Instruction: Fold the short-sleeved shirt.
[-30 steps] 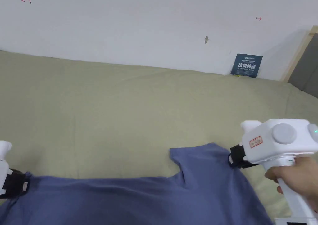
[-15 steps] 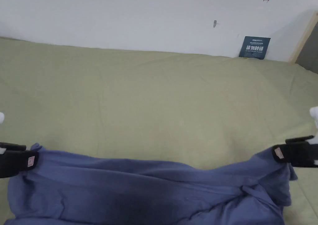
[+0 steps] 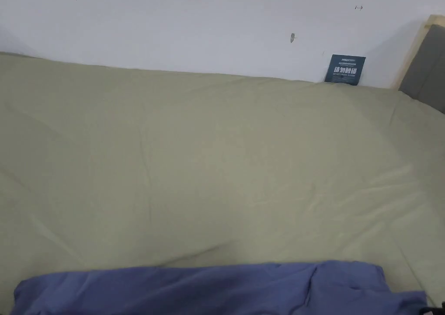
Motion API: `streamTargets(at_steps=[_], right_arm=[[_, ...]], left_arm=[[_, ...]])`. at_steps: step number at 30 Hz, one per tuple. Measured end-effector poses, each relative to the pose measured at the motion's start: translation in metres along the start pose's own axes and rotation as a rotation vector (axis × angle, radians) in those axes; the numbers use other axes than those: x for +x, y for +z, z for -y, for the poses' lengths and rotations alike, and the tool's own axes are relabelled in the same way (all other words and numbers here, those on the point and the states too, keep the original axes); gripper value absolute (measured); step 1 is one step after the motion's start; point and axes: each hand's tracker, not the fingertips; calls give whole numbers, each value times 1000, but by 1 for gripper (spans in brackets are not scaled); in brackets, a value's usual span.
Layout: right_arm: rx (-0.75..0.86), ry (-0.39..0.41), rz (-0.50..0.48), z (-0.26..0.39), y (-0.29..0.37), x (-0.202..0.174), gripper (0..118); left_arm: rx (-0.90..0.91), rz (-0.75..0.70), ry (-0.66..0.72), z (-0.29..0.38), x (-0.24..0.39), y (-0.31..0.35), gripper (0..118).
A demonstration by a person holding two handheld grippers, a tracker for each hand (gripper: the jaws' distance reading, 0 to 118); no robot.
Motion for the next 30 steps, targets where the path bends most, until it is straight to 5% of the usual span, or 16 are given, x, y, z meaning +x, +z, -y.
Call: streamTargets(at_steps=[8,11,12,13,14,15,16,20,22,26,27,29,30], right_arm=[[-41,-16,112,12,-22,8,2],[-79,-57,97,4,-26,8,7],[-90,-61,92,2,-24,9,21],[-84,-60,100,-1,-20,7,50],[-78,-50,115,-4,-15,6,67],[-68,-29,142,-8,-7,4,70],[-33,-16,173,-10,4,5,68],[150,-1,229,-28,50,-22,68],[214,40,183,-36,61,-43,68],[321,134,202,-47,57,-106,68],[333,161,205,-48,52,-122,68],[344,219,231,-46,34,-150,68],[342,243,224,-41,26,-164,68]], left_arm=[[-39,1,51,18,-10,-22,4],[-39,7,106,16,-17,-25,19],[-37,-18,117,15,-16,-23,25],[-39,-38,128,14,-16,-20,39],[-36,-41,130,12,-15,-16,57],[-30,-59,140,10,-14,-7,69],[-24,-76,159,8,-14,0,70],[139,-96,242,-15,0,49,68],[226,-90,247,-30,15,66,68],[356,-216,119,-66,76,74,65],[360,-251,90,-74,91,69,57],[369,-332,62,-86,123,55,14],[366,-359,67,-89,137,46,7]])
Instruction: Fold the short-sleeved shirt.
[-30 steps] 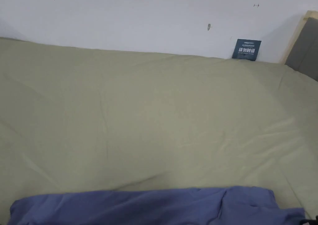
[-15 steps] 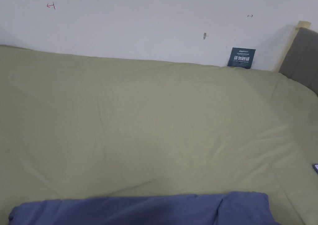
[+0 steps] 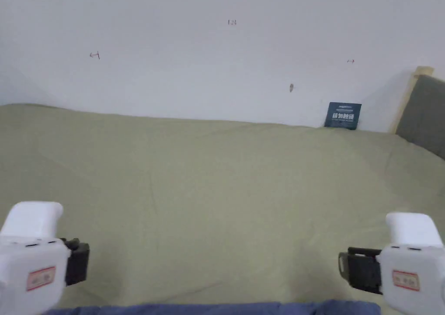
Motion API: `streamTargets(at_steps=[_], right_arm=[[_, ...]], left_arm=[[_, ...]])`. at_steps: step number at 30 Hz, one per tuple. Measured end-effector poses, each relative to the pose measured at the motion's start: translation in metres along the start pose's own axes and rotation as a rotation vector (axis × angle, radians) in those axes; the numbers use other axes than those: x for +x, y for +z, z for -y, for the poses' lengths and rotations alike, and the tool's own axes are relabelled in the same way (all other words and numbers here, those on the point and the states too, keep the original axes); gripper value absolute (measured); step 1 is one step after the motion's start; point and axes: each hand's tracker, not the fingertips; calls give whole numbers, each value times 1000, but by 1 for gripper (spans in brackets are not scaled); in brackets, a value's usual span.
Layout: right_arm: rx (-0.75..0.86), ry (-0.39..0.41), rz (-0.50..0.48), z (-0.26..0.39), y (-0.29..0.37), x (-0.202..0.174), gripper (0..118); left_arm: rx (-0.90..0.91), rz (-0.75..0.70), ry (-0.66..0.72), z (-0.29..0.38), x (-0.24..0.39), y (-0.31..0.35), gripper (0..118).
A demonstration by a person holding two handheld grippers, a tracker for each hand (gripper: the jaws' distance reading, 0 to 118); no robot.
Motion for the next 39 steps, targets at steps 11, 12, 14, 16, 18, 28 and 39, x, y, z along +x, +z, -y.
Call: streamTargets(at_steps=[11,12,14,16,18,28,39], right_arm=[[-104,68,-33,94,-22,-91,1],[-96,57,-13,99,-22,-94,1],[-81,49,-14,108,-23,-102,1],[-57,48,2,113,-25,-107,1],[-49,49,11,113,-25,-111,1],[-7,5,-39,94,-11,-92,2],[16,-120,-117,63,-6,-44,2]], left_arm=[[-69,-26,-76,98,119,-16,0],[-77,-43,-77,103,125,-16,0],[-87,-29,-57,109,132,-20,0],[-106,-24,-45,113,135,-29,0],[-112,-34,-33,113,135,-34,0],[-102,79,73,85,76,-25,0],[-290,629,395,102,-195,-76,108]])
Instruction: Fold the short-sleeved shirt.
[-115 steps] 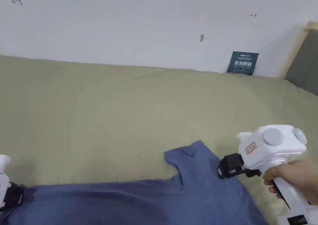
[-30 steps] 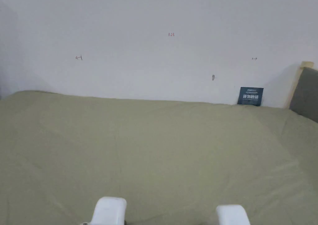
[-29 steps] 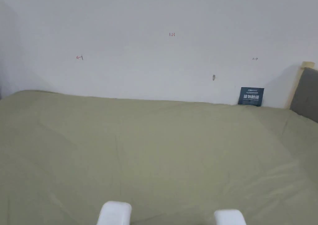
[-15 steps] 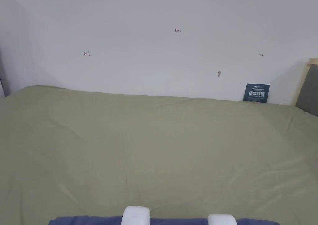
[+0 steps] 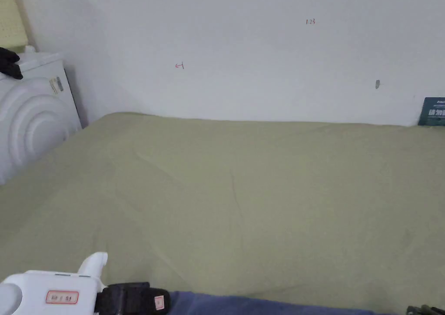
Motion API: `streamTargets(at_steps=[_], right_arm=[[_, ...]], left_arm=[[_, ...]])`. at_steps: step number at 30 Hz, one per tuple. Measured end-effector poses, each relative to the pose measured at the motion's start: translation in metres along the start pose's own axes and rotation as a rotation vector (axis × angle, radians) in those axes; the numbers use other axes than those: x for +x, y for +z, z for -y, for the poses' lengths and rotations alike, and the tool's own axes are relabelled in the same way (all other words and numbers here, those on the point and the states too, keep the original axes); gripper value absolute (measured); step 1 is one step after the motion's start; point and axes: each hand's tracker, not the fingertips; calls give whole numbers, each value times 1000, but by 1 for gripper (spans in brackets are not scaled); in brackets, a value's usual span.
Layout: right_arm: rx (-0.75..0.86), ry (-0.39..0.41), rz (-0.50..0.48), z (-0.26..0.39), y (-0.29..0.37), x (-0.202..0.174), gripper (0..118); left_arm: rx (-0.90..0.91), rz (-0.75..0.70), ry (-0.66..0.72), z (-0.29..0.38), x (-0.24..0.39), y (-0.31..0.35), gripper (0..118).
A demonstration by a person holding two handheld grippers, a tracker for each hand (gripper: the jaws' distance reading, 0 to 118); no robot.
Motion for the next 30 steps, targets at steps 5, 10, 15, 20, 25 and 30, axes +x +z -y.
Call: streamTargets(at_steps=[5,10,15,20,25,30], right_arm=[[-27,-1,2,-3,-3,4,2],[-51,-18,-3,-2,-9,5,2],[-86,-39,-29,3,-16,4,2],[-137,-75,-62,12,-25,4,2],[-144,-90,-83,14,-19,8,2],[-98,-111,-65,7,1,26,2]], left_arm=[[11,-88,105,16,-54,-13,107],[-8,-4,101,27,-60,-44,108],[81,111,144,26,-60,-44,108],[72,119,136,31,-53,-63,108],[80,32,174,23,-36,-73,10],[87,19,116,7,8,-66,10]])
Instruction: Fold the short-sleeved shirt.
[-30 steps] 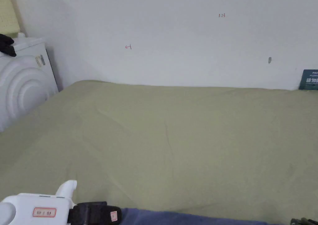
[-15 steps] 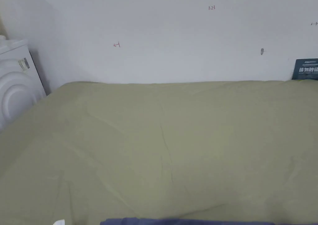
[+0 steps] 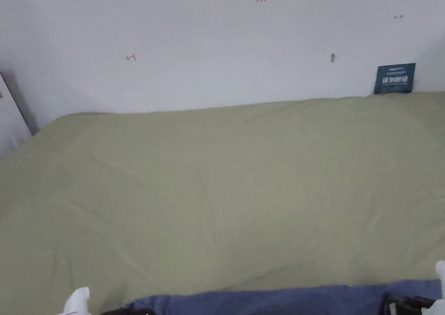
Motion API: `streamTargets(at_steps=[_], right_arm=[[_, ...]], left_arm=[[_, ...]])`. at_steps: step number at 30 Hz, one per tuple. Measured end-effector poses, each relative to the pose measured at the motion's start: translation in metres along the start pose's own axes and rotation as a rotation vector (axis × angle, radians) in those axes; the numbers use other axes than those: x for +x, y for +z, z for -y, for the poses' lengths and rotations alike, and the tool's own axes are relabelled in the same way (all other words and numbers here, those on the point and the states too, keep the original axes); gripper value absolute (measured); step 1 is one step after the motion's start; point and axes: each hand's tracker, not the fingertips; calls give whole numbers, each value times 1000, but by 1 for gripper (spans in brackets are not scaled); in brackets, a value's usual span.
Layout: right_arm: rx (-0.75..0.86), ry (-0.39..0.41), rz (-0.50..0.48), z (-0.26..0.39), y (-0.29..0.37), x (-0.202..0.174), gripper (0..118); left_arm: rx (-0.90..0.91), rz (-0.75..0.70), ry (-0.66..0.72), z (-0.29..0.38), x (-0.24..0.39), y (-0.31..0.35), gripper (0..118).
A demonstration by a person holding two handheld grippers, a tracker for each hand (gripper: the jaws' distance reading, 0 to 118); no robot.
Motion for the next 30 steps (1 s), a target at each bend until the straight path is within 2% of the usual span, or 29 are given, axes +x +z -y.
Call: streamTargets(at_steps=[4,10,16,18,21,22,25,28,29,30], right_arm=[[49,-27,21,-8,20,15,2],[99,-67,34,-15,42,36,2],[112,-99,53,-12,53,54,2],[104,-94,66,-10,53,59,2],[89,-96,70,-6,52,67,2],[84,-98,71,-4,51,69,2],[63,-110,75,-1,44,71,2],[43,-119,59,1,37,70,2],[41,-118,49,1,38,68,2],[44,-116,37,2,39,66,2]], left_arm=[[-16,21,-113,-7,68,-6,10],[-109,65,-269,4,163,-60,10],[-210,94,-273,22,209,-137,10],[-252,58,-235,25,213,-157,23],[-273,96,-169,27,215,-165,63],[-281,131,-156,27,217,-163,70],[-264,267,-155,22,230,-145,70],[-211,253,-248,20,234,-130,69],[-198,219,-282,19,230,-128,62],[-191,175,-295,19,222,-128,40]])
